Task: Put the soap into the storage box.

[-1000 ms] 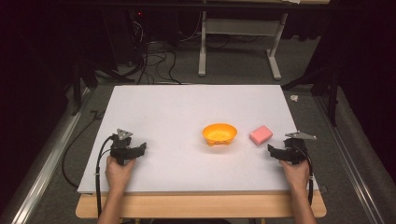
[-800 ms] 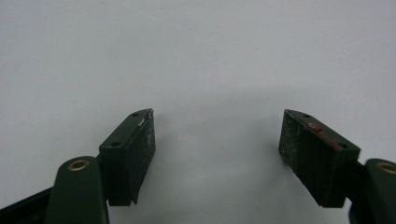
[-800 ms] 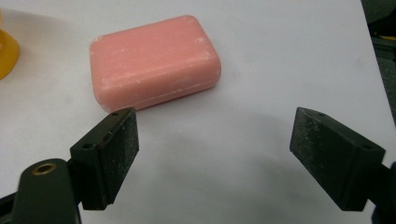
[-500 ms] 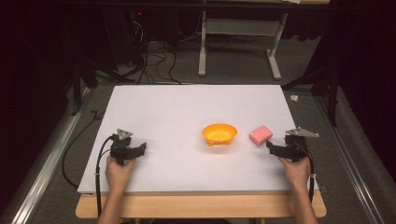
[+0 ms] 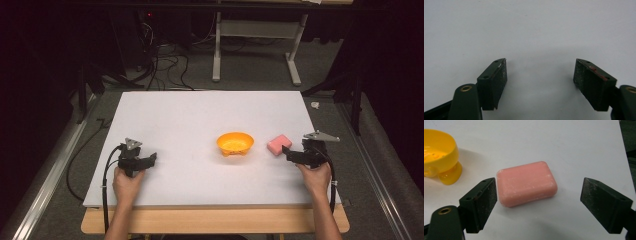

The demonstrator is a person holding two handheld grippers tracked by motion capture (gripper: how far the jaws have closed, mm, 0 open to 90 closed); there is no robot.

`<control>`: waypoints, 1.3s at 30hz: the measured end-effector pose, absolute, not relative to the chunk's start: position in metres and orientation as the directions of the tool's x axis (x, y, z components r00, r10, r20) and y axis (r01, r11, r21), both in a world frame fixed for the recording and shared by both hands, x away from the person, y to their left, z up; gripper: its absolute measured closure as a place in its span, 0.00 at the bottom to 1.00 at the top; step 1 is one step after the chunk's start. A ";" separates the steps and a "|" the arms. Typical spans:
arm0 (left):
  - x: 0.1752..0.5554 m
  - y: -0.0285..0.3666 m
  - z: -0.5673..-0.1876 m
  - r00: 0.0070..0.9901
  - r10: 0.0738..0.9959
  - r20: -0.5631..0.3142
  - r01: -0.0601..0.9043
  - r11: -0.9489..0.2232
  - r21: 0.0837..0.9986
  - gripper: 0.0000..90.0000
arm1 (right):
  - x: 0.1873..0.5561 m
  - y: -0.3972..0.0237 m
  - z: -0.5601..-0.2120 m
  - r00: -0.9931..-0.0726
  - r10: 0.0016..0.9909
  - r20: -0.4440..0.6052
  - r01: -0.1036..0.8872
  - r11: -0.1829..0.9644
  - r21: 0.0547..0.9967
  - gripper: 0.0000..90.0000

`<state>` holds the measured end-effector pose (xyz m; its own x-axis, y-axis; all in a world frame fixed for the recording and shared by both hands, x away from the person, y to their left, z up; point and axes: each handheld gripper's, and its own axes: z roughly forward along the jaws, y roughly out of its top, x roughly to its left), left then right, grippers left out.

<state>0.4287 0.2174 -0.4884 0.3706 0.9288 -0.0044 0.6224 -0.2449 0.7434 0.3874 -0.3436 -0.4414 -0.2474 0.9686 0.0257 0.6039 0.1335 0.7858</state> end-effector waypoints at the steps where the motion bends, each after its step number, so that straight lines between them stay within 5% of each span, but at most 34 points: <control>1: 0.429 0.217 -0.488 0.371 0.929 -0.004 0.622 -0.245 0.743 0.30 | 0.390 -0.343 -0.440 -0.254 0.967 0.030 0.599 0.133 0.790 0.16; 39: 0.429 0.217 -0.488 0.371 0.929 -0.004 0.623 -0.245 0.743 0.30 | 0.433 -0.319 -0.453 -0.354 0.935 0.012 0.630 0.229 0.742 0.13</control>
<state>0.4286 0.2174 -0.4883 0.3705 0.9288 -0.0040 0.6232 -0.2454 0.7426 0.4331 -0.3194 -0.4528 -0.3543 0.9350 0.0119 0.6300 0.2293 0.7420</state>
